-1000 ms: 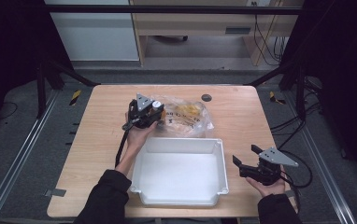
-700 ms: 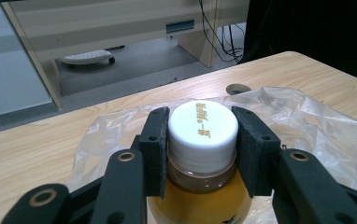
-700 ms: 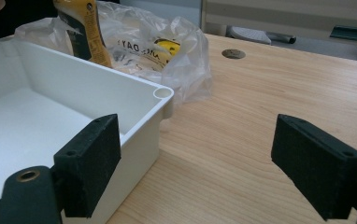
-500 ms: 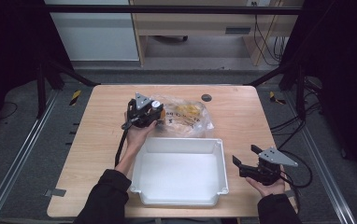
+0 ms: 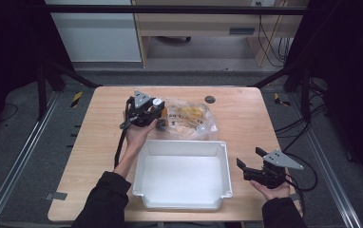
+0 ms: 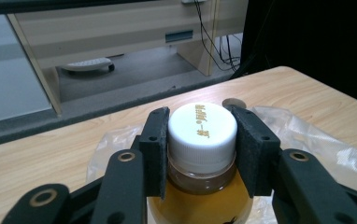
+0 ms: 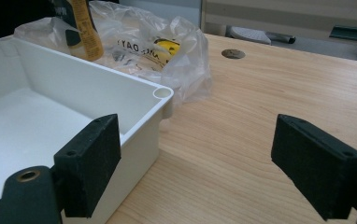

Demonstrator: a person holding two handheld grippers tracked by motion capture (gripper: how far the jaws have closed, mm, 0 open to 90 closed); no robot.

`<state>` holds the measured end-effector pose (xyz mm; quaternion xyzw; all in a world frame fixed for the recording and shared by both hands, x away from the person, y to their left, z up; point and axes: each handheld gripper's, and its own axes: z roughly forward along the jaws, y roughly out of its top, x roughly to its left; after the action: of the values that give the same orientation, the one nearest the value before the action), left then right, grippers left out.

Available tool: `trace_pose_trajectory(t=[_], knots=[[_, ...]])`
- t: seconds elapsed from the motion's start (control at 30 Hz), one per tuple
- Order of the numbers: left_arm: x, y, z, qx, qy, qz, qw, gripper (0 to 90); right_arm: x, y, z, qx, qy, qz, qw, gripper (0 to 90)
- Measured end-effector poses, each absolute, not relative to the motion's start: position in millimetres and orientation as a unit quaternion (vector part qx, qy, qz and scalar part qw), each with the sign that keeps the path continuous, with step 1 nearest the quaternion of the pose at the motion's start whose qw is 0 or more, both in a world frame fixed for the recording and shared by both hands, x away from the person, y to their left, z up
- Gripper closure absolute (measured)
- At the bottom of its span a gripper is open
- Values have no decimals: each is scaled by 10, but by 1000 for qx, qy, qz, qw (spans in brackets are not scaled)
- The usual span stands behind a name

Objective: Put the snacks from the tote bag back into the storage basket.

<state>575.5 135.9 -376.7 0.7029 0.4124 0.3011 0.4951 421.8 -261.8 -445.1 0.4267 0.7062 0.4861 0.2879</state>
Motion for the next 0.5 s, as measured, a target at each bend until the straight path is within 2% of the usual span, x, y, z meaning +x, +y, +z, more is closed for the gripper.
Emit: trace_pose_trajectory(t=[0.5], knots=[[5687,1462,-3449,686,413,315,509,588,4217,-2616,-4449,426,705,487,289,160]])
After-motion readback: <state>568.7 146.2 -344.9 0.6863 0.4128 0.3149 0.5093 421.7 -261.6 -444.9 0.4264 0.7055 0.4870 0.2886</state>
